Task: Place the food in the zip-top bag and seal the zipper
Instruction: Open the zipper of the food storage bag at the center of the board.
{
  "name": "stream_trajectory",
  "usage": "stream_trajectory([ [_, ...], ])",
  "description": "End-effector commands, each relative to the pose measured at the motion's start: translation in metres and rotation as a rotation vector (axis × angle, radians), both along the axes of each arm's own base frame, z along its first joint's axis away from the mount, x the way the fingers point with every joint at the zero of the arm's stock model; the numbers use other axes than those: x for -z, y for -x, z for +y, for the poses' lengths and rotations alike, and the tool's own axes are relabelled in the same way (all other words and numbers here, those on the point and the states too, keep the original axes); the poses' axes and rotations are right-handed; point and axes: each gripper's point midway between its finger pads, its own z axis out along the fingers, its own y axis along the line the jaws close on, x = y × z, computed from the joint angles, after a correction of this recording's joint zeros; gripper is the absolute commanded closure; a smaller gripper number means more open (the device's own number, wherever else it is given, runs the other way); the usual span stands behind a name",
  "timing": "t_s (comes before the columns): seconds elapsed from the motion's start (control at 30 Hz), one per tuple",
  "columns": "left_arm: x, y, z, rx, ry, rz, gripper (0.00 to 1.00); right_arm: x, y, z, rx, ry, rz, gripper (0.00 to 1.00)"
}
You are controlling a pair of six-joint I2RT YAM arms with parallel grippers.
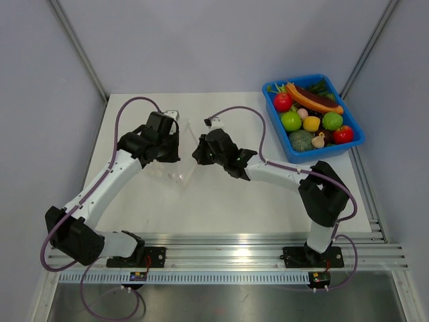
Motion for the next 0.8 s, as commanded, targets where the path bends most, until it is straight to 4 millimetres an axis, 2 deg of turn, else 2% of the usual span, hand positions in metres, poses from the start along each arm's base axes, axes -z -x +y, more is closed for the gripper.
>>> stream_trajectory([
  [0.0, -0.017, -0.008, 0.007, 0.005, -0.03, -0.067, 1.0, -0.052, -0.009, -0.006, 0.011, -0.048, -0.083, 1.0],
  [0.1, -0.018, -0.015, 0.01, -0.028, -0.107, -0.104, 0.98, -0.054, -0.003, -0.008, -0.003, -0.042, -0.06, 1.0],
  [0.17, -0.021, -0.016, 0.005, -0.04, -0.155, -0.138, 0.94, -0.058, 0.001, -0.008, -0.004, -0.058, -0.051, 1.0],
  [0.2, -0.021, -0.015, 0.0, -0.044, -0.155, -0.143, 0.92, -0.052, 0.005, -0.012, -0.007, -0.04, -0.024, 1.0],
  [0.3, -0.021, -0.017, -0.014, -0.041, -0.115, -0.162, 0.75, -0.053, 0.012, -0.018, 0.001, -0.052, -0.008, 1.0],
  [0.33, -0.023, -0.017, -0.017, -0.038, -0.1, -0.167, 0.66, -0.053, 0.014, -0.019, 0.0, -0.055, -0.003, 1.0],
  [0.4, -0.027, -0.018, -0.022, -0.036, -0.087, -0.179, 0.61, -0.053, 0.018, -0.023, -0.005, -0.057, 0.0, 1.0],
  [0.43, -0.029, -0.018, -0.024, -0.036, -0.095, -0.193, 0.53, -0.052, 0.02, -0.024, -0.006, -0.051, 0.005, 1.0],
  [0.5, -0.032, -0.02, -0.026, -0.034, -0.108, -0.211, 0.49, -0.05, 0.022, -0.029, 0.002, -0.046, 0.01, 1.0],
  [0.53, -0.032, -0.02, -0.027, -0.032, -0.124, -0.218, 0.43, -0.051, 0.022, -0.03, 0.005, -0.051, 0.01, 1.0],
  [0.6, -0.03, -0.022, -0.029, -0.032, -0.135, -0.224, 0.38, -0.049, 0.024, -0.034, 0.016, -0.046, 0.011, 1.0],
  [0.77, -0.022, -0.022, -0.036, -0.024, -0.146, -0.216, 0.34, -0.049, 0.026, -0.038, 0.026, -0.059, 0.01, 1.0],
])
